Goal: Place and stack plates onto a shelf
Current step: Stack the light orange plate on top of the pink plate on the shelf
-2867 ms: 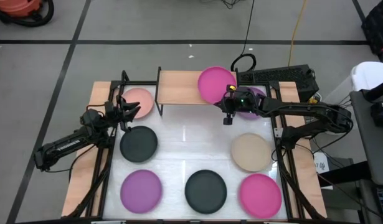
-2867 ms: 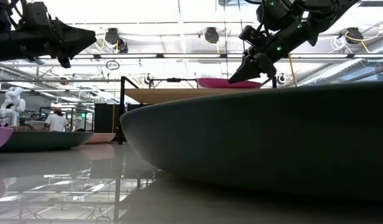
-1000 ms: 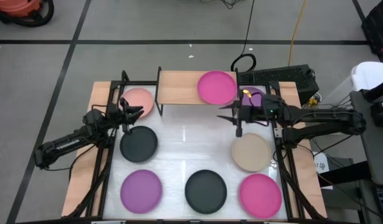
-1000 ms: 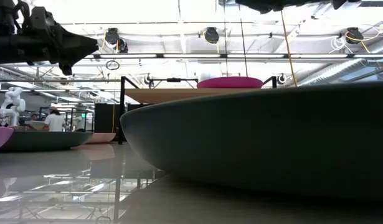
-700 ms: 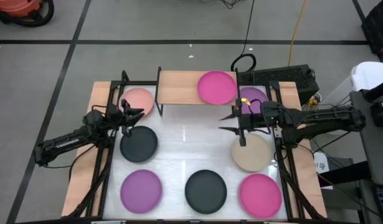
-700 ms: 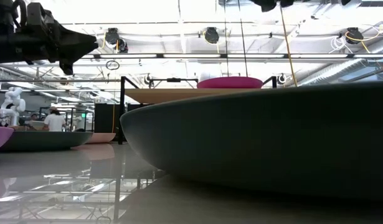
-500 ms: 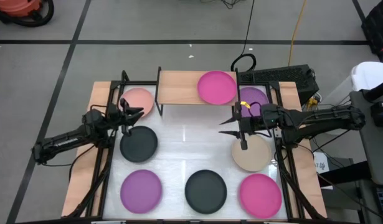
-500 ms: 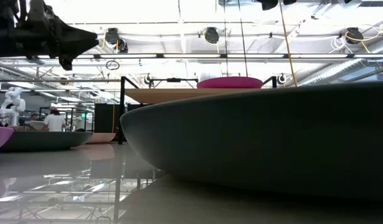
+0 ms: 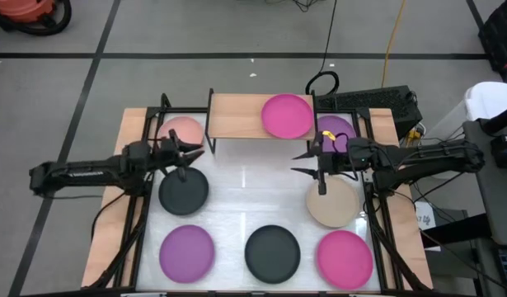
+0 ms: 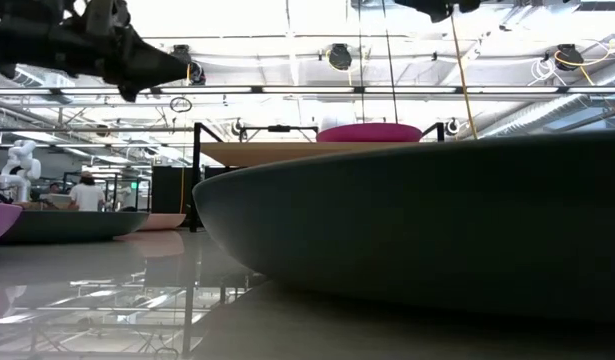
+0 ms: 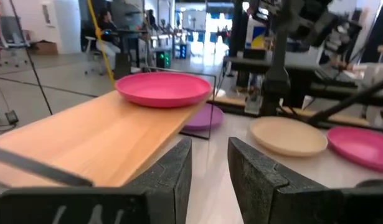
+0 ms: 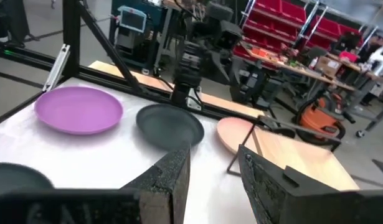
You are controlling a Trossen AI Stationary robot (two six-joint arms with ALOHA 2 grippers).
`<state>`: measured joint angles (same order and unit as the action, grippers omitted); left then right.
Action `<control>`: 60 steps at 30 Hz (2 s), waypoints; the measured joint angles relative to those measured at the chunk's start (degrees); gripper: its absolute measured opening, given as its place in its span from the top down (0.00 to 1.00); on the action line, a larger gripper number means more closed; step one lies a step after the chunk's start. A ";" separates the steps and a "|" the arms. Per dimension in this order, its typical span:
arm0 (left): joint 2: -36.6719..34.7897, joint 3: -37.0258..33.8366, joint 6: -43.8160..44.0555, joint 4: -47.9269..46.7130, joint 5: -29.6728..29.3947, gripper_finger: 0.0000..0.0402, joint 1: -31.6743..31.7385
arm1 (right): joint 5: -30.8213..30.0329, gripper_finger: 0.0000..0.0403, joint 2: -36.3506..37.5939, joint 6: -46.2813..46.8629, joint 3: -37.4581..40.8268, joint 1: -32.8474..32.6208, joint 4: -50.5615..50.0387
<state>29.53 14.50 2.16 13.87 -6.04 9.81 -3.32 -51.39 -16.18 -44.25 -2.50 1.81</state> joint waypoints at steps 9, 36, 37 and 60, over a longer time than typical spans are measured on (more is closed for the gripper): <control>7.22 3.93 -2.08 1.33 -5.00 0.73 -5.14 | -0.01 0.71 8.71 3.95 4.39 -1.06 -3.34; 12.12 3.94 -1.65 6.31 -5.02 0.73 -5.67 | -4.14 0.71 25.89 4.39 29.44 -1.73 23.68; 12.12 3.94 -1.65 6.27 -5.02 0.73 -5.67 | -4.14 0.71 26.15 4.40 29.44 -1.73 23.68; 12.10 16.68 6.16 -32.77 -17.36 0.73 -5.45 | -3.92 0.71 26.81 5.21 29.44 -1.73 22.74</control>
<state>41.63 31.18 8.33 -18.90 -23.40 4.35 -7.25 -24.58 -10.98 -14.81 -4.23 24.56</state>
